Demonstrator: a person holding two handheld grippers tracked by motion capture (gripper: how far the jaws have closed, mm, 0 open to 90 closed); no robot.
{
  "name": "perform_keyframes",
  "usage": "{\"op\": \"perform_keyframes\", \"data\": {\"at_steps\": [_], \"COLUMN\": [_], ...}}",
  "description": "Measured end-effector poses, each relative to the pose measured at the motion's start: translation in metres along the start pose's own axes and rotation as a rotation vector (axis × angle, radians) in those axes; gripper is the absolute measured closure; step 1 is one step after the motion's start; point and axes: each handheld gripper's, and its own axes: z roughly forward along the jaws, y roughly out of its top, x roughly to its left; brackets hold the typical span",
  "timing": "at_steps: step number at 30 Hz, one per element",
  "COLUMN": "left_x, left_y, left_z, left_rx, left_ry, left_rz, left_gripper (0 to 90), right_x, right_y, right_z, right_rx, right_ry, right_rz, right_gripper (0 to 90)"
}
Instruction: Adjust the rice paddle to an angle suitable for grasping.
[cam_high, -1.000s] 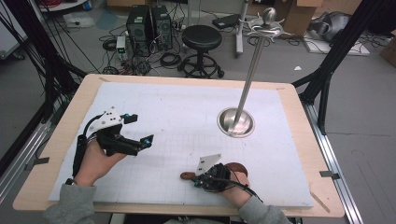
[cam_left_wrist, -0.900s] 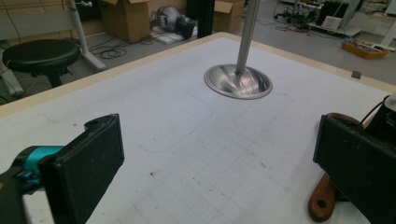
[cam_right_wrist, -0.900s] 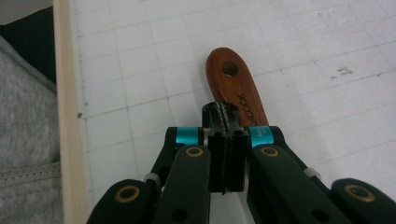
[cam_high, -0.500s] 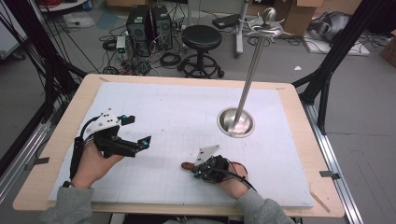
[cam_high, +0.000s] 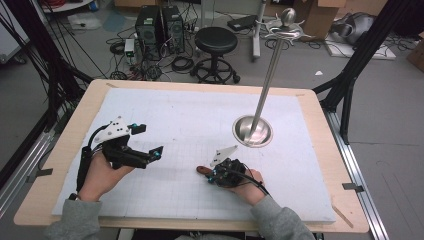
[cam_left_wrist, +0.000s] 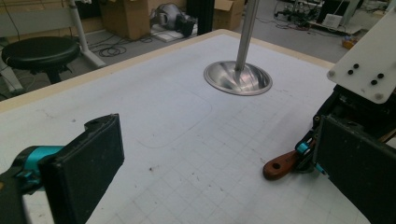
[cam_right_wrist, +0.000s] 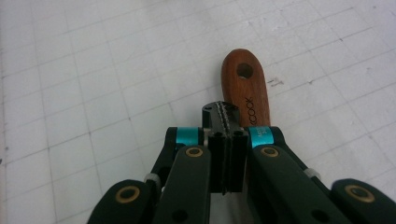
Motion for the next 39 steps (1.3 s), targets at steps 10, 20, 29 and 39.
{"op": "perform_keyframes", "data": {"at_steps": [10,20,29,39], "left_x": [0.0,-0.001,0.005,0.007], "left_y": [0.001,0.001,0.003,0.005], "left_z": [0.007,0.012,0.001,-0.004], "left_rx": [0.003,0.007,-0.022,-0.031], "left_ry": [-0.016,-0.024,-0.007,0.004], "left_rz": [0.001,0.0,-0.008,-0.009], "left_gripper": [2.3,2.3,2.3,2.3], "right_x": [-0.011,-0.012,-0.02,-0.023], "right_y": [0.0,0.0,-0.001,-0.008], "right_z": [0.002,0.002,-0.032,-0.053], "right_rx": [-0.024,-0.029,-0.164,-0.168], "right_ry": [-0.035,-0.045,-0.033,-0.031], "right_rz": [0.041,0.048,0.078,0.104], "right_gripper": [90.0,90.0,86.1,42.2]}}
